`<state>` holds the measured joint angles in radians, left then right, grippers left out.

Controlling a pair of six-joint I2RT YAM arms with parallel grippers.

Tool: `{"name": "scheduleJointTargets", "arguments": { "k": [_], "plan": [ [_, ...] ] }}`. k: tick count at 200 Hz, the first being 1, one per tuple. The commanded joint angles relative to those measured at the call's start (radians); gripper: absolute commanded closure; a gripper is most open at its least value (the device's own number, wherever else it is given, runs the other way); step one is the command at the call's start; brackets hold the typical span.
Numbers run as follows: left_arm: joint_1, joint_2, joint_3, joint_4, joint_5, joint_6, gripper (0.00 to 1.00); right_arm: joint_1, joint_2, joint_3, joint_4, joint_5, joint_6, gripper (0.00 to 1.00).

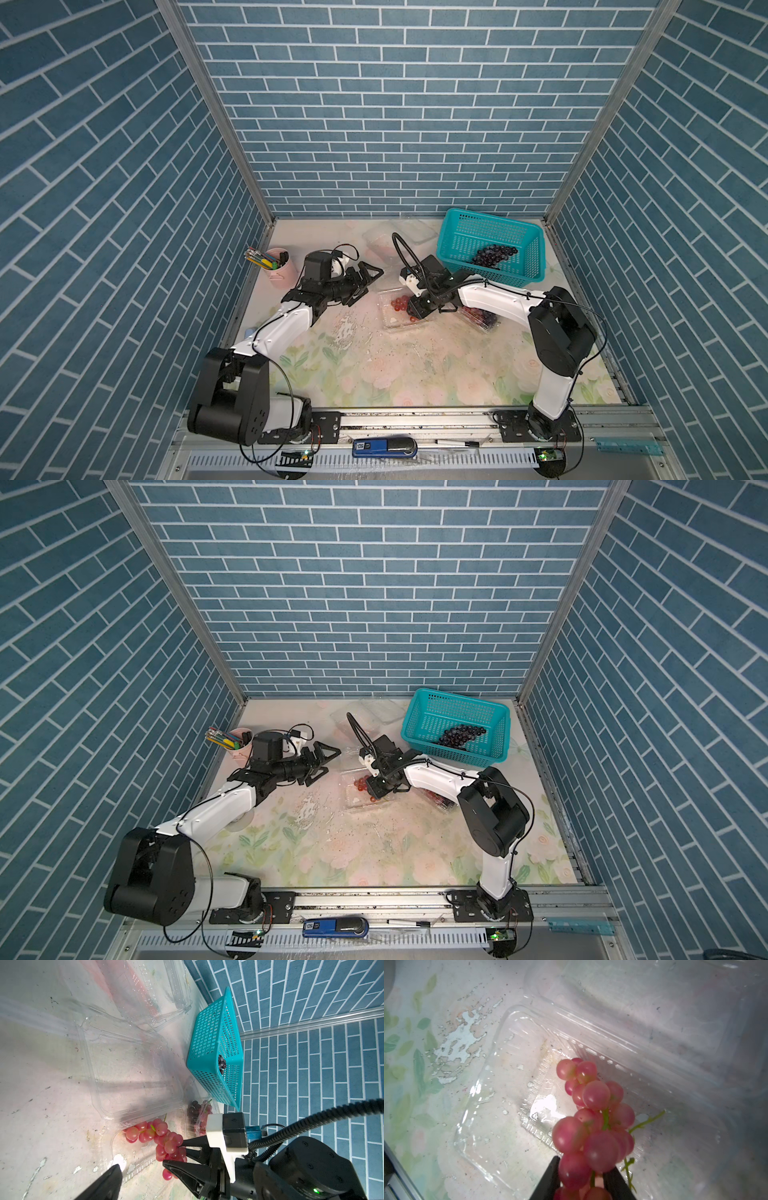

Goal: Pack grapes into containers
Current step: Place the grape into the packing box.

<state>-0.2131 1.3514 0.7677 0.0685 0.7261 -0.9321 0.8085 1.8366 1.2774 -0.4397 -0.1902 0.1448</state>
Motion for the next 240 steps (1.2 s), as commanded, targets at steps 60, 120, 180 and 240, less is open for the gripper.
{"name": "scheduleJointTargets", "arguments": {
  "k": [60, 120, 180, 240],
  "plan": [
    [-0.010, 0.033, 0.017, 0.025, 0.002, 0.000, 0.00, -0.005, 0.020, 0.014, -0.024, 0.153, -0.065, 0.53],
    [-0.011, 0.029, 0.032, 0.022, 0.004, 0.000, 0.00, -0.006, -0.057, 0.004, -0.010, 0.162, -0.044, 0.46],
    [-0.035, 0.031, 0.160, -0.022, 0.007, 0.042, 0.00, -0.148, -0.267, 0.018, 0.002, 0.197, 0.078, 0.14],
    [-0.172, 0.238, 0.434, -0.073, -0.004, 0.085, 0.00, -0.493, -0.232, 0.151, -0.113, 0.210, 0.262, 0.01]
  ]
}}
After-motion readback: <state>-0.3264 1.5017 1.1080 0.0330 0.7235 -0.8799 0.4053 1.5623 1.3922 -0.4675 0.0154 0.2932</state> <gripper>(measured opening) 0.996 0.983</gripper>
